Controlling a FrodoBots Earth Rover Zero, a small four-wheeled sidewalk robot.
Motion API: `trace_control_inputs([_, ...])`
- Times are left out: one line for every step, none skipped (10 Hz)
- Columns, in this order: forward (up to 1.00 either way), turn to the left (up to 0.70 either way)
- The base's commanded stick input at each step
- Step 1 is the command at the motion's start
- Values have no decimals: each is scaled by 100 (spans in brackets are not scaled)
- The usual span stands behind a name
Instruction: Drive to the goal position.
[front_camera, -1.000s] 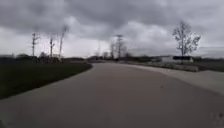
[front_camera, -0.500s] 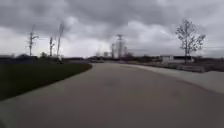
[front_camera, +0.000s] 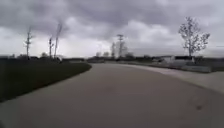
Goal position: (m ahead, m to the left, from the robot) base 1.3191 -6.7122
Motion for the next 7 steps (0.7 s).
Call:
trace_control_inputs([100, 0])
trace_control_inputs([100, 0])
trace_control_inputs([100, 0])
trace_control_inputs([100, 0])
trace_control_inputs([100, 0])
trace_control_inputs([100, 0])
trace_control_inputs([100, 0])
